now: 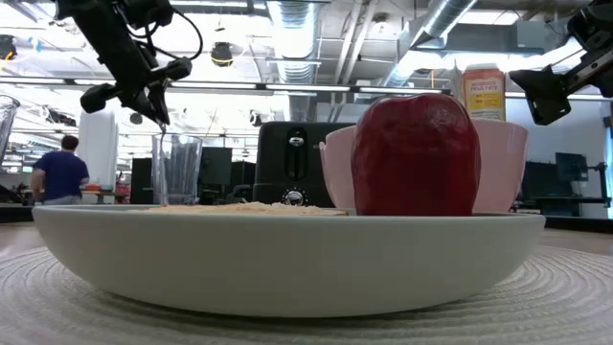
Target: Arrange a breakfast setting
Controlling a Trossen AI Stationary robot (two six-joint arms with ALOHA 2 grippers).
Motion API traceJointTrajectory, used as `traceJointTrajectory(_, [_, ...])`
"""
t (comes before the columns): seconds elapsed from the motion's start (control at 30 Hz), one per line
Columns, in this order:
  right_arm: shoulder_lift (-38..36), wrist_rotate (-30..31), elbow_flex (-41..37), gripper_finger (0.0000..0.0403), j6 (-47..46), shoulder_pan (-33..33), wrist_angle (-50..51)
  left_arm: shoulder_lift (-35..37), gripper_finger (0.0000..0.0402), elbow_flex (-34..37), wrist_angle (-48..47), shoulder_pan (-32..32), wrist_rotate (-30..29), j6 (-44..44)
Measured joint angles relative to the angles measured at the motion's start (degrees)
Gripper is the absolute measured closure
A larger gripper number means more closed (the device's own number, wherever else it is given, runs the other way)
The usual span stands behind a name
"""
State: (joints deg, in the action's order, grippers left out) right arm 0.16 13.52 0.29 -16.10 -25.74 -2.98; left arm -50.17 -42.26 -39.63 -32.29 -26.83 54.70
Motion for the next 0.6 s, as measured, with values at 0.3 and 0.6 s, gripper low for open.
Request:
traceJointTrajectory(0.3, [0.0, 0.0, 0.0, 0.0003, 0.0, 0.0, 0.0, -0.1, 0.0395, 0.2, 3.2, 0.0, 0.1, -3.1])
traceJointTrajectory(0.6, [0.0, 0.0, 0.0, 0.0003, 0.0, 0.0, 0.0, -0.1, 0.0395, -1.5, 6.4, 0.0, 2.7, -4.0])
